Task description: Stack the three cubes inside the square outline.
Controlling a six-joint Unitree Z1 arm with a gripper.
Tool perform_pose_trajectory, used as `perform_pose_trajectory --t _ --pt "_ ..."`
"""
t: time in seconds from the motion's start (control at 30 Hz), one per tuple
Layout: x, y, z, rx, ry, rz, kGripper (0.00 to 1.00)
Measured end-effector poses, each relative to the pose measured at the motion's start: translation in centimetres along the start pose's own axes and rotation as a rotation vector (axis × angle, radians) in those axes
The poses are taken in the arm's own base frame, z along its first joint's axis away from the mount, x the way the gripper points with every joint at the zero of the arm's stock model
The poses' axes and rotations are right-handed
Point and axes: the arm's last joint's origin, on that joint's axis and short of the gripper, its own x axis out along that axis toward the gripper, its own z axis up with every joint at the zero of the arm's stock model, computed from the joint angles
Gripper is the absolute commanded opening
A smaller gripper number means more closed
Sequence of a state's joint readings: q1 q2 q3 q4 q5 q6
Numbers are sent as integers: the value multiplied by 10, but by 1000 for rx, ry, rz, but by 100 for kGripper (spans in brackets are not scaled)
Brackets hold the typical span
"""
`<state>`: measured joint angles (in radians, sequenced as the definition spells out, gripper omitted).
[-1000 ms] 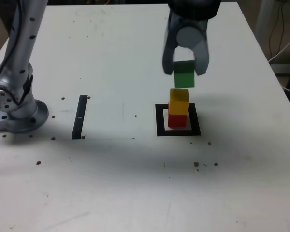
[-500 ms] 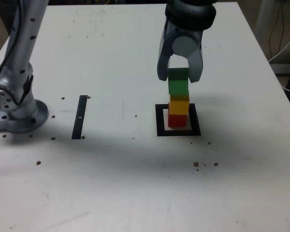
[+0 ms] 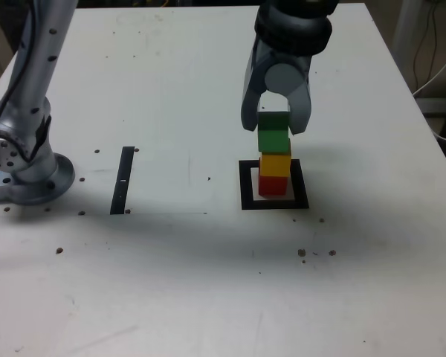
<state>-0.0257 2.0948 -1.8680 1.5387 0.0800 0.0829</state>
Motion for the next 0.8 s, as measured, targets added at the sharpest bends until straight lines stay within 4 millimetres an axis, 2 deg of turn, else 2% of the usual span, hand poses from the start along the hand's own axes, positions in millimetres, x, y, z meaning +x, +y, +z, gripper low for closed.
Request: perform_pose_trajectory --t 0.17,0.27,0.33,0.6,0.7,0.8 --pt "1 0 0 4 4 -5 80" --pt "2 0 -1 11 8 -5 97" --pt "3 0 -1 14 12 -2 99" --pt "-7 -1 -10 13 -14 8 100" --pt "-15 -2 -18 15 -36 3 100" --pt "-31 -4 -34 14 -79 0 100"
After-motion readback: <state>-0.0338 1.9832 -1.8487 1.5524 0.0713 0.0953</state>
